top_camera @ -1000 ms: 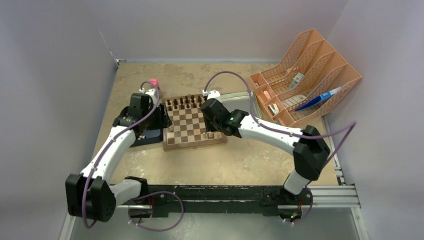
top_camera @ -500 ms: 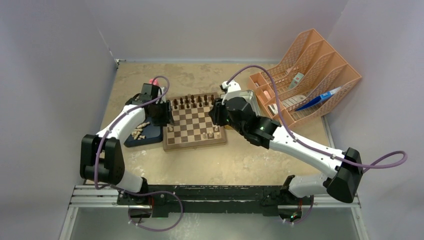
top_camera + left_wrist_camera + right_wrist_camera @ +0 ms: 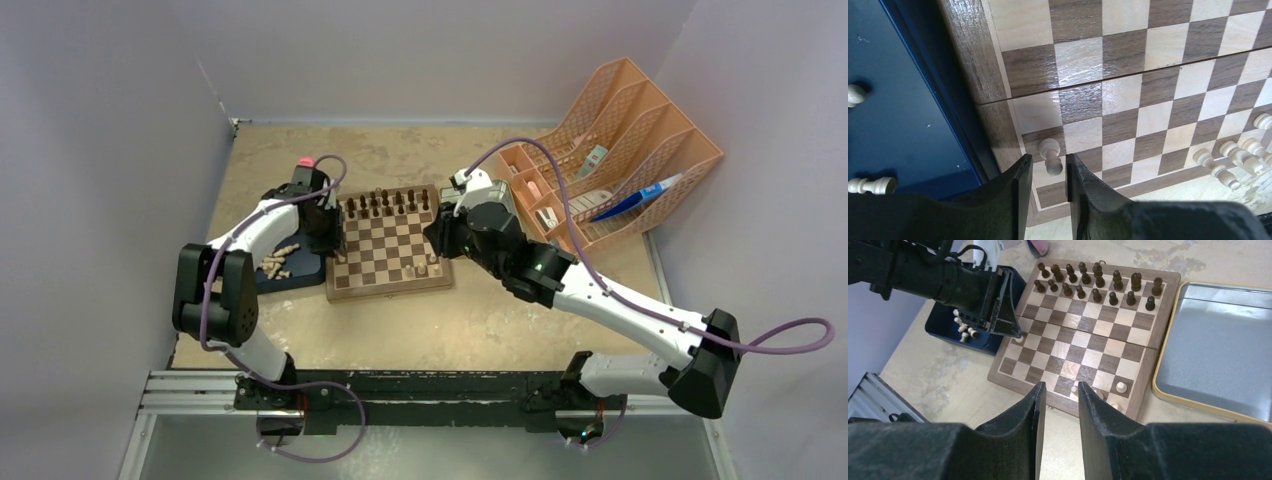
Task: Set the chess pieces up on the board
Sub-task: Move the chess piece to the chessboard.
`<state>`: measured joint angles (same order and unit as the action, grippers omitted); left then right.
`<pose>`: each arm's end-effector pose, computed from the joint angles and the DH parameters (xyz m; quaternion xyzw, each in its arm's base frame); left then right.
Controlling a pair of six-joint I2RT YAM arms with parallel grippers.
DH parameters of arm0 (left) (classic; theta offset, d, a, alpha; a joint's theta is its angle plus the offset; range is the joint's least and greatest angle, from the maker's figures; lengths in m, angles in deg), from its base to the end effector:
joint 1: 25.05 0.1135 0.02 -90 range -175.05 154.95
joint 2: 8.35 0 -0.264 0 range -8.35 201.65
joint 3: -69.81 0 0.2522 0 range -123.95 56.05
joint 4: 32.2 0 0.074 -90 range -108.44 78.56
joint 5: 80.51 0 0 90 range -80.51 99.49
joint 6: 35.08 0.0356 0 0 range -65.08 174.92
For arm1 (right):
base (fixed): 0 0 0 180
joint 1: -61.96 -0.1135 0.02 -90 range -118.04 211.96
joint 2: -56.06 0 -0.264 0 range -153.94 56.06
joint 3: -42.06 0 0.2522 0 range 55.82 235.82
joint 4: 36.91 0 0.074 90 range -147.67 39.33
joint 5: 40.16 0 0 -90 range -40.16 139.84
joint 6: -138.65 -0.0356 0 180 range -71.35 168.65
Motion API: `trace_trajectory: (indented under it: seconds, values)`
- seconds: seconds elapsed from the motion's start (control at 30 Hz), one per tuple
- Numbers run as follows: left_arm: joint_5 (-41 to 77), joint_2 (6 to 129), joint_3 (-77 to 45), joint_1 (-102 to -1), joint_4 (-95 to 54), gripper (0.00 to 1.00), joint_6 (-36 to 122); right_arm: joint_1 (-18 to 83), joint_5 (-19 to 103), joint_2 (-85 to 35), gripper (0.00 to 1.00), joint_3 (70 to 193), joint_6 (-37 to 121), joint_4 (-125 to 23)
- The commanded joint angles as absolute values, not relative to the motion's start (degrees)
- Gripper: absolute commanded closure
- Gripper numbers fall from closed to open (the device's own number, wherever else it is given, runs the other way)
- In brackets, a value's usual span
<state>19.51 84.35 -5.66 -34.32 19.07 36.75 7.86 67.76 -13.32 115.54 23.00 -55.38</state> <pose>0.3082 -0.0566 0.2010 -0.0597 0.9770 -0.1274 0.1602 0.1749 0.2229 0.3518 -0.0992 0.7799 0.2939 0.5437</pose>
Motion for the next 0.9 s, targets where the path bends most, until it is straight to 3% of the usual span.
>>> trace_trajectory:
  seconds: [0.0,0.5,0.87]
  values:
    - [18.05,84.76,-9.19,-34.43,19.57,0.71,38.48,7.47,66.55,-12.16,0.68,115.41,23.89,-51.56]
    - [11.63,87.22,-10.43,-39.94,24.84,0.87,38.81,7.47,67.25,-12.97,0.70,115.57,23.45,-51.32]
    - [10.58,85.95,-9.45,-41.73,26.52,0.90,37.53,7.47,67.51,-12.63,0.70,115.23,23.10,-51.71]
